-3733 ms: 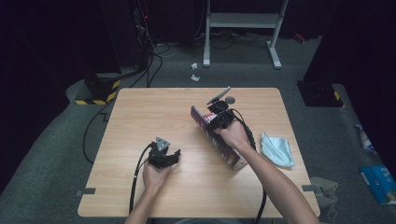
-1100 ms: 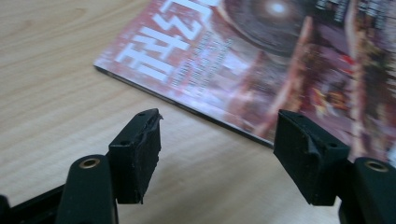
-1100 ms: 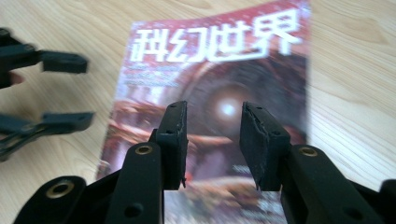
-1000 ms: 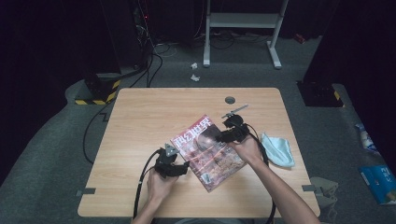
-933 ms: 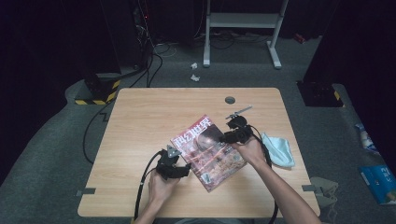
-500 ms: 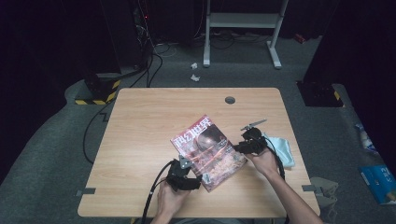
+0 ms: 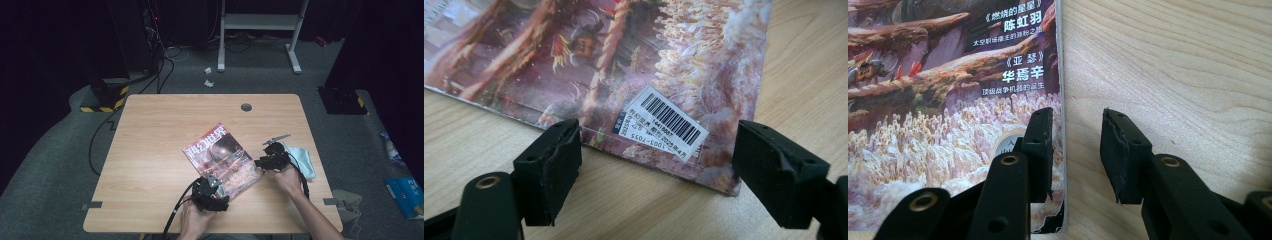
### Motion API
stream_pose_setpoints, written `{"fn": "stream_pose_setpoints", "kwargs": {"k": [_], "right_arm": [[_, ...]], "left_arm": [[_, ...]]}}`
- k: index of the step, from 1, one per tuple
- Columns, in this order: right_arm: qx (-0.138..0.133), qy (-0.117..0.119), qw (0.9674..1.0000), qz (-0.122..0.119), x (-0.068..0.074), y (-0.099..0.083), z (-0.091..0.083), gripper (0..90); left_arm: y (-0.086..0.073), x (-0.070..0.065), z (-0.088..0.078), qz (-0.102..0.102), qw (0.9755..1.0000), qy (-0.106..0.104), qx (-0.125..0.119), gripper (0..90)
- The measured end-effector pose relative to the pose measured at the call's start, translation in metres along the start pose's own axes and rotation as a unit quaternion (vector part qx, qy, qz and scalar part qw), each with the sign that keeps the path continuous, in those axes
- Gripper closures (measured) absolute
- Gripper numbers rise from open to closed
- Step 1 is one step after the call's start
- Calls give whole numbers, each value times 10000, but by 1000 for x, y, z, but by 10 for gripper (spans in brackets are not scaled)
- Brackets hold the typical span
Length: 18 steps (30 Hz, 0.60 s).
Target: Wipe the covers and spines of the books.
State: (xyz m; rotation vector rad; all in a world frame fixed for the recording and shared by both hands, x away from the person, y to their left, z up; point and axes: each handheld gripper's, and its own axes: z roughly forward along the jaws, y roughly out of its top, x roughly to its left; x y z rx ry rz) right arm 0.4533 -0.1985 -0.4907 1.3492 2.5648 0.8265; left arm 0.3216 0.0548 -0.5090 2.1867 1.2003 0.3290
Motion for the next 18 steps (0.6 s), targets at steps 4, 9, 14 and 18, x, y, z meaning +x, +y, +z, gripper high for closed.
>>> {"fn": "stream_pose_setpoints", "kwargs": {"k": [4, 9, 14, 18], "right_arm": [[-5, 25, 10000, -25, 0, -1, 1, 666], [-9, 61, 10000, -55, 2, -2, 2, 674], [-12, 147, 9998, -106, 7, -2, 4, 688], [-35, 195, 9998, -83, 9, -3, 5, 691]], "left_arm": [[0, 2, 0, -49, 10000, -40, -4, 201], [2, 5, 2, -107, 9999, -72, -26, 205], [5, 12, 3, -109, 9999, -66, -14, 211], [8, 17, 5, -84, 9999, -61, -14, 211]]}}
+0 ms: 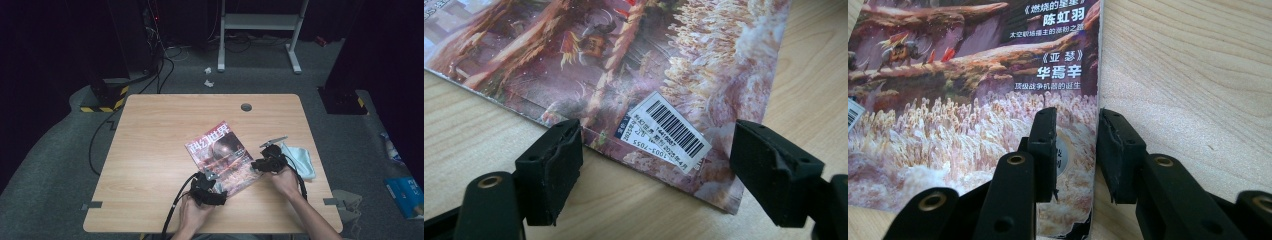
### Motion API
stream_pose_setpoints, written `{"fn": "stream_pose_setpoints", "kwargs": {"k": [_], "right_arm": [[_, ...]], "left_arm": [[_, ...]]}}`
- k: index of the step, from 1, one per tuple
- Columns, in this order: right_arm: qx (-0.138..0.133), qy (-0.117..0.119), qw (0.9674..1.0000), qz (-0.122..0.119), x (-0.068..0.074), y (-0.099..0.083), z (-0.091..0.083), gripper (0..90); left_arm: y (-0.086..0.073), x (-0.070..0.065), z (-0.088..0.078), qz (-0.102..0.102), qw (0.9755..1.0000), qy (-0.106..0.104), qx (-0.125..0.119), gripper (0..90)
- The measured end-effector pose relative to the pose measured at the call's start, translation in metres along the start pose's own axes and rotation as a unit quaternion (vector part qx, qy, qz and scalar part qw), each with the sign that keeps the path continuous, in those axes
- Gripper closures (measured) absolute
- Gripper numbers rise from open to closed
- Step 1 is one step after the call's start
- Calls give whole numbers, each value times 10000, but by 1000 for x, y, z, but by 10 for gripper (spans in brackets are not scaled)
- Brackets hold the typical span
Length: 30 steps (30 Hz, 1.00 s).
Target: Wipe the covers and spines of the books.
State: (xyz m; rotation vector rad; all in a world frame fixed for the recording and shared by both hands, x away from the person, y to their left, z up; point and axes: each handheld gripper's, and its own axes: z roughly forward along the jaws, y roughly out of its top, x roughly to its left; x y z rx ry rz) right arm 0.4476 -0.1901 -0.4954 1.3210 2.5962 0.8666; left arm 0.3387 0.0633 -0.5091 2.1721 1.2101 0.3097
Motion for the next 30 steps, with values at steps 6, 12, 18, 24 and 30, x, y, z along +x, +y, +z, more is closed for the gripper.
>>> {"fn": "stream_pose_setpoints", "kwargs": {"k": [6, 12, 18, 24, 30], "right_arm": [[-46, 40, 10000, 38, 0, -2, 0, 689], [-51, 6, 10000, -3, 5, -4, 0, 671], [-124, 32, 9999, 16, 10, -6, 2, 656], [-180, 62, 9998, 7, 15, -6, 4, 646], [-141, -54, 9999, -25, 20, -1, 7, 639]], "left_arm": [[4, 9, 2, -38, 10000, -41, -5, 215], [10, 23, 3, 62, 9999, -77, 98, 234], [20, 40, 8, 19, 9999, -50, 131, 236], [24, 57, 12, -74, 10000, -27, -43, 253], [33, 67, 17, -43, 10000, 31, 33, 253]]}}
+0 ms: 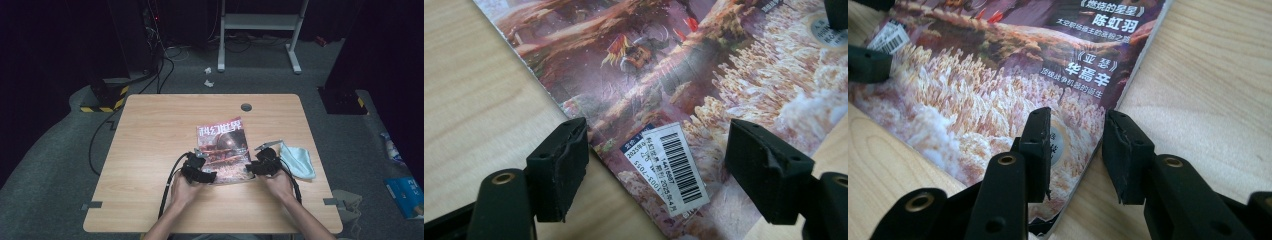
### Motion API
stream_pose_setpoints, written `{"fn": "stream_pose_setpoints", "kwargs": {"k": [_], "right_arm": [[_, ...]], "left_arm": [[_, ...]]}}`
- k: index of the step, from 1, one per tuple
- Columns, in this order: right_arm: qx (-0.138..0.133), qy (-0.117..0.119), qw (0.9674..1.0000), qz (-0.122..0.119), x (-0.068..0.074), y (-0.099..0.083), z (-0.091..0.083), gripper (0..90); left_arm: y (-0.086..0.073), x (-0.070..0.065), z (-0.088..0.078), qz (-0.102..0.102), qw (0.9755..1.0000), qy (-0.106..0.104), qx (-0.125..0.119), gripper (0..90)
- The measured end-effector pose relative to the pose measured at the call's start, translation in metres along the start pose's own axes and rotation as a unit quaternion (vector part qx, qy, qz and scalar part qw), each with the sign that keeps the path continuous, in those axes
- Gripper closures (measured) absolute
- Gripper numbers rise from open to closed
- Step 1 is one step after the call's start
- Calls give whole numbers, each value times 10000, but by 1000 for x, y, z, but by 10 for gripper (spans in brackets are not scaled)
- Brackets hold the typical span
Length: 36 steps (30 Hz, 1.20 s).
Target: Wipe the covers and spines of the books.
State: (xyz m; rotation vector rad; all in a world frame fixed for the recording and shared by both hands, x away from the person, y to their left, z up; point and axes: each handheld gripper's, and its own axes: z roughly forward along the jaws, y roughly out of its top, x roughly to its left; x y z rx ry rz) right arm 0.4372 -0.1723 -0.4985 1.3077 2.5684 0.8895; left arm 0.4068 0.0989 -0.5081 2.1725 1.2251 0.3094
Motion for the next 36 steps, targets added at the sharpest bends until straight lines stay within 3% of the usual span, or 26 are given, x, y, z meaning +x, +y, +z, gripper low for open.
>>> {"fn": "stream_pose_setpoints", "kwargs": {"k": [6, 14, 18, 28, 32, 36], "right_arm": [[-94, -50, 9999, 85, 0, 8, 7, 638], [-205, -65, 9997, 153, 0, 16, 15, 637], [-240, -85, 9995, 178, 0, 22, 19, 636], [-304, -98, 9994, 142, 2, 23, 20, 631], [-447, -247, 9987, 23, 1, 18, 10, 617], [-658, -529, 9964, -19, -8, 5, -15, 595]], "left_arm": [[6, 14, 5, -117, 9999, 36, -93, 259], [22, 29, 14, -247, 9996, 134, -6, 249], [22, 36, 16, -281, 9993, 175, -154, 256], [21, 40, 17, -247, 9993, 137, -253, 264], [17, 39, 10, -140, 9990, 334, -271, 277], [5, 42, -6, -260, 9978, 354, -488, 286]]}}
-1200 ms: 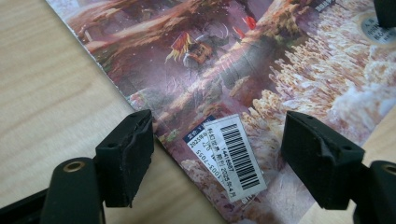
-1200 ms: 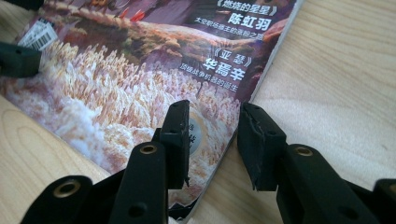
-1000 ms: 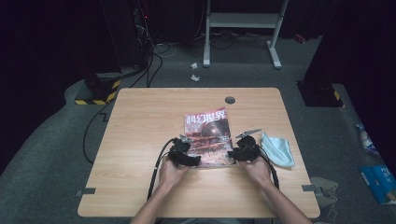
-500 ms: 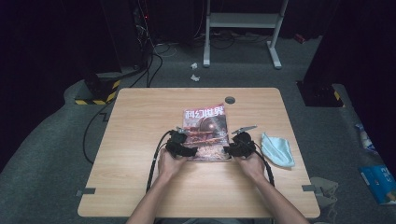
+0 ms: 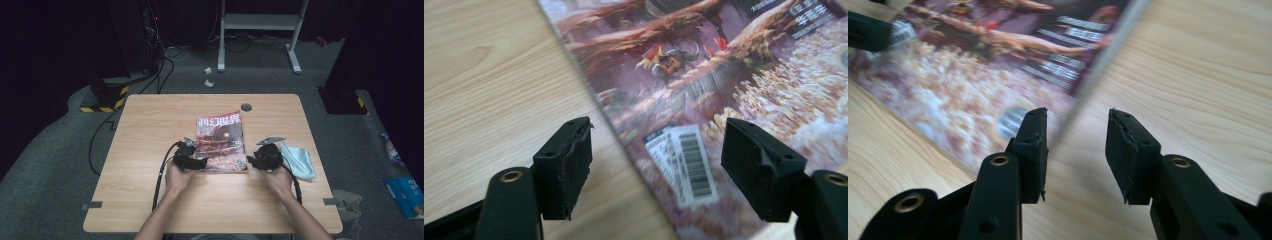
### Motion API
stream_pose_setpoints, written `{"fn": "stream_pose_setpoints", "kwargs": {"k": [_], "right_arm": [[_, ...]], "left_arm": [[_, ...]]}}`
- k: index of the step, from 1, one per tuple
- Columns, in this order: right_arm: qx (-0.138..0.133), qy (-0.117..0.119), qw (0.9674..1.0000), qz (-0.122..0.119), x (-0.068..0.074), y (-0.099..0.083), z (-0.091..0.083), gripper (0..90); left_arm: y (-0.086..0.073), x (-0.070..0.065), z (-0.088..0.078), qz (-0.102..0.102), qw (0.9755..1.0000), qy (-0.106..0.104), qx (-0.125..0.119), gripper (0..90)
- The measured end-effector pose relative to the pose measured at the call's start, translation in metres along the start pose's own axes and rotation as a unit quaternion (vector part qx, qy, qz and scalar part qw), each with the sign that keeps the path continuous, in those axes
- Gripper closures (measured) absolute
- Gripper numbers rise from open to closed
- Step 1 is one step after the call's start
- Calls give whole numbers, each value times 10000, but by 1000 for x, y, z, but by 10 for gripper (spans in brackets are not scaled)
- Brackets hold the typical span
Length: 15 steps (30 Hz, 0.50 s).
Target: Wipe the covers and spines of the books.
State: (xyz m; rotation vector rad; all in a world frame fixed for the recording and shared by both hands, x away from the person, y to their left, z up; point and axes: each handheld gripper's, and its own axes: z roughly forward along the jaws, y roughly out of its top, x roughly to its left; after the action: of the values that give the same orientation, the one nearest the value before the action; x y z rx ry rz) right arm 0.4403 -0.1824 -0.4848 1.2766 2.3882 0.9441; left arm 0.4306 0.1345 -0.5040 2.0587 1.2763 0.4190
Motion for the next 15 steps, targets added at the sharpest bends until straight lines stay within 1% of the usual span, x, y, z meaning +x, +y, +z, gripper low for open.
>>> {"fn": "stream_pose_setpoints", "kwargs": {"k": [1, 3, 6, 7, 8, 11, 13, 15], "right_arm": [[-29, -93, 10000, 16, -6, -3, -6, 592], [-34, -313, 9994, 132, -18, -10, -19, 588], [-82, -639, 9974, 332, -39, -22, -37, 577], [-82, -704, 9968, 375, -44, -25, -40, 575], [-69, -780, 9958, 471, -51, -29, -43, 574], [-19, -979, 9928, 687, -67, -41, -50, 573], [11, -1067, 9915, 749, -72, -46, -52, 573], [85, -1133, 9906, 767, -75, -48, -52, 579]], "left_arm": [[-2, 2, -4, -28, 10000, 24, -41, 288], [-7, 6, -11, -77, 9999, 58, -101, 289], [-14, 12, -20, -196, 9996, 143, -143, 291], [-17, 15, -22, -210, 9995, 193, -148, 291], [-19, 17, -24, -261, 9993, 204, -149, 291], [-27, 23, -28, -314, 9989, 318, -150, 291], [-31, 26, -30, -342, 9985, 388, -153, 290], [-35, 29, -31, -342, 9982, 464, -134, 291]]}}
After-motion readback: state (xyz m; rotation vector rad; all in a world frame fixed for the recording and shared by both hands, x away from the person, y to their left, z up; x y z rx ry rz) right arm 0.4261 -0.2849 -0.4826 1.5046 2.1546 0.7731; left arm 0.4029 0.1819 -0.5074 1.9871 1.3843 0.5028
